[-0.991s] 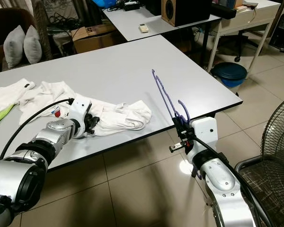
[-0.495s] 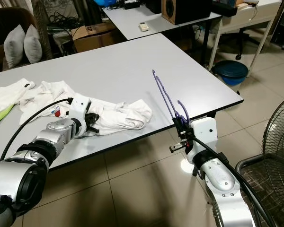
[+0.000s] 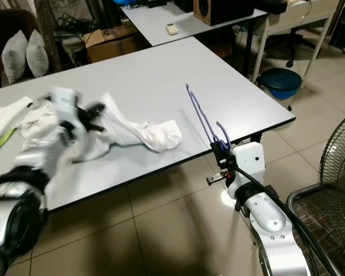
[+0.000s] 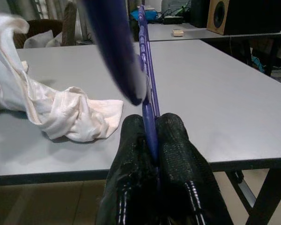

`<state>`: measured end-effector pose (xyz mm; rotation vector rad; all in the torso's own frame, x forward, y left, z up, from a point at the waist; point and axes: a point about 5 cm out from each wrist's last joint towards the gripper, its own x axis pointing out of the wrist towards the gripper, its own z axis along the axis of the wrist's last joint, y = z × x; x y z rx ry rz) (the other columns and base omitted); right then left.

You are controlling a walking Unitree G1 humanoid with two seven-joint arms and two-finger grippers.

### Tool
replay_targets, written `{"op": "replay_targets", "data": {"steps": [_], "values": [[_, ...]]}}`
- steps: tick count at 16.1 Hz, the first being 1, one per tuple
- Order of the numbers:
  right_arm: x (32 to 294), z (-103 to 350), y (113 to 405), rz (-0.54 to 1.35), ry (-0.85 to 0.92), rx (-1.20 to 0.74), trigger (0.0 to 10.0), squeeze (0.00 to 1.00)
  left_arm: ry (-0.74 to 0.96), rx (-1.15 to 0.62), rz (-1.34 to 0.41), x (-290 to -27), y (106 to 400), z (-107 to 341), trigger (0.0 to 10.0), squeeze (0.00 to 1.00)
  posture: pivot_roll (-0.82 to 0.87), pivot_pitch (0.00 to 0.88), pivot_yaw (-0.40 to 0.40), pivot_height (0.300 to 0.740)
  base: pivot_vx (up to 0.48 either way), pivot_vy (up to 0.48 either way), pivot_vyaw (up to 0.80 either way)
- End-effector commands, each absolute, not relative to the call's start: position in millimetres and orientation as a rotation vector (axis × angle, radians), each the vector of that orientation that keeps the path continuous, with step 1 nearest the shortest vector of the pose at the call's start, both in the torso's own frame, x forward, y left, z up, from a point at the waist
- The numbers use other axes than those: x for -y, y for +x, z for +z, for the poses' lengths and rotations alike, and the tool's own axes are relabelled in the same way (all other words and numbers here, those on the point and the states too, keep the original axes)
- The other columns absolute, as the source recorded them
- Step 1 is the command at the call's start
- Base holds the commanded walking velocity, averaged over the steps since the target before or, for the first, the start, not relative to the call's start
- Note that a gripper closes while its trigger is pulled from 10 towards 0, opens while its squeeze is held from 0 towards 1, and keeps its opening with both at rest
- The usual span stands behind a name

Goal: Hang hanger

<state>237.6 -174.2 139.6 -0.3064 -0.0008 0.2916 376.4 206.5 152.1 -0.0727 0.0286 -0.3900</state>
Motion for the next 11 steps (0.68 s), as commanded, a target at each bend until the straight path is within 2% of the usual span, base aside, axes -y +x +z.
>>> {"op": "replay_targets", "data": {"steps": [1, 2, 5, 6, 9, 10, 11], "values": [[170.0, 143.4, 237.9, 0.311, -0.296, 0.030, 10.0, 0.00, -0.104, 0.000, -0.417, -218.8, 365.6, 151.0, 0.0, 0.00, -0.29, 0.000, 0.185, 0.740, 0.000, 0.000, 0.00], [167.0, 142.5, 239.0, 0.334, -0.291, 0.034, 10.0, 0.00, -0.143, 0.058, -0.462, -229.2, 348.6, 147.9, 0.0, 0.00, -0.26, 0.000, 0.170, 0.740, 0.000, 0.000, 0.00], [160.8, 140.4, 242.8, 0.384, -0.289, 0.035, 10.0, 0.00, -0.184, 0.060, -0.433, -246.6, 317.4, 125.7, 0.0, 0.00, -0.23, 0.000, 0.146, 0.740, 0.000, 0.000, 0.00], [157.3, 138.3, 244.6, 0.416, -0.297, 0.034, 10.0, 0.00, -0.212, 0.028, -0.353, -254.7, 297.4, 103.7, 0.0, 0.00, -0.21, 0.000, 0.138, 0.740, 0.000, 0.000, 0.00], [156.0, 135.6, 244.8, 0.432, -0.297, 0.031, 10.0, 0.00, -0.171, -0.117, -0.292, -260.5, 270.6, 71.5, 0.0, 0.00, -0.20, 0.000, 0.130, 0.740, 0.000, 0.000, 0.00], [155.5, 135.0, 244.7, 0.436, -0.296, 0.031, 10.0, 0.00, -0.144, -0.153, -0.306, -261.1, 266.6, 67.6, 10.0, 0.00, -0.19, 0.000, 0.129, 0.740, 0.000, 0.000, 0.00], [154.8, 132.9, 245.0, 0.440, -0.295, 0.030, 10.0, 0.00, -0.121, -0.129, -0.337, -259.6, 267.8, 75.4, 10.0, 0.57, -0.19, 0.000, 0.130, 0.740, 0.000, 0.000, 0.00]]}}
